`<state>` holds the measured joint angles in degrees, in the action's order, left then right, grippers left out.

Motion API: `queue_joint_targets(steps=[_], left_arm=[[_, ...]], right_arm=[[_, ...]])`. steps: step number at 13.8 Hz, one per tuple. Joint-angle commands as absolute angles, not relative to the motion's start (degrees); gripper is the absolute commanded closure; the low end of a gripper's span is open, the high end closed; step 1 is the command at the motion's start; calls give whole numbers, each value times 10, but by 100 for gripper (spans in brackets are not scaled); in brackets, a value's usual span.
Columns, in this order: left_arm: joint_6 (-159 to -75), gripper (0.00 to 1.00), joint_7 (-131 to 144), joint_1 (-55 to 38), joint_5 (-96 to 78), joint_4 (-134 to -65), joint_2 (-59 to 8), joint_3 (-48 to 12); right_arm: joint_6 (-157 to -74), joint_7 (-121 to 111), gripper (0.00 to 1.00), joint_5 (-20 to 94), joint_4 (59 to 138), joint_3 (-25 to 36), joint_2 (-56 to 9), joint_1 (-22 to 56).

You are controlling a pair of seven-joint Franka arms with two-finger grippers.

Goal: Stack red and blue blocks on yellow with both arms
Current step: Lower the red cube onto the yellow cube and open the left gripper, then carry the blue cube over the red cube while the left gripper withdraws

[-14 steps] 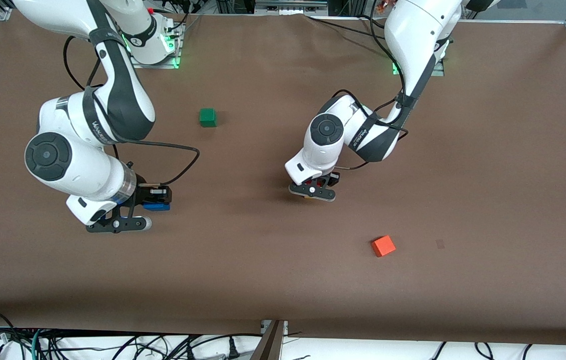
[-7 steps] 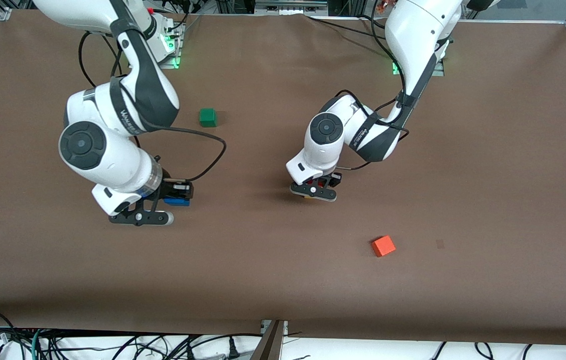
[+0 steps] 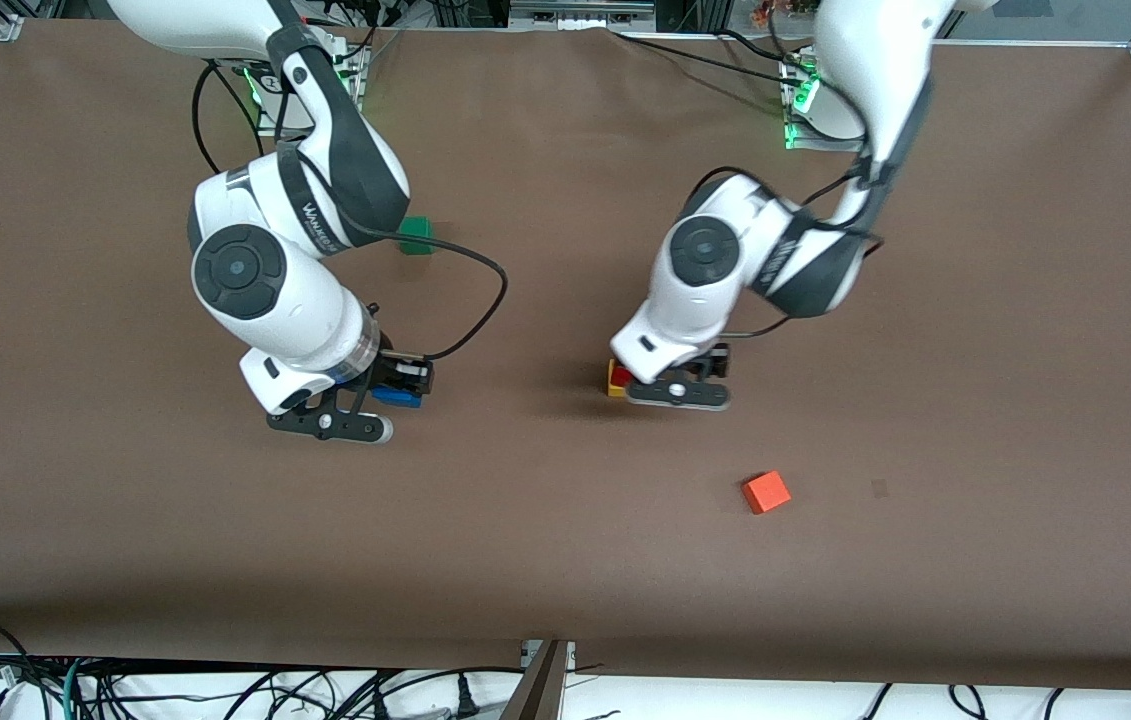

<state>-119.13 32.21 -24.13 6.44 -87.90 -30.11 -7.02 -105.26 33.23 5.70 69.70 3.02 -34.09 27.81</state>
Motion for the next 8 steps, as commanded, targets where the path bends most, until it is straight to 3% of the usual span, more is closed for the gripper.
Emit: queue_joint_targets(steps=[1,4,8], left_arm=[[-1113,0,323,-191,47,-854,-245,-76],[-1075,0,315,-141,47,-818,-215,-76],[-1039,0,201,-52,44,-811,-176,-78]], right_arm=[[-1076,403,60,55,679,5,-353,283],[-1134,491,60,55,653,-41,-383,289],[-1206,628,60,50,605,-42,-441,355]])
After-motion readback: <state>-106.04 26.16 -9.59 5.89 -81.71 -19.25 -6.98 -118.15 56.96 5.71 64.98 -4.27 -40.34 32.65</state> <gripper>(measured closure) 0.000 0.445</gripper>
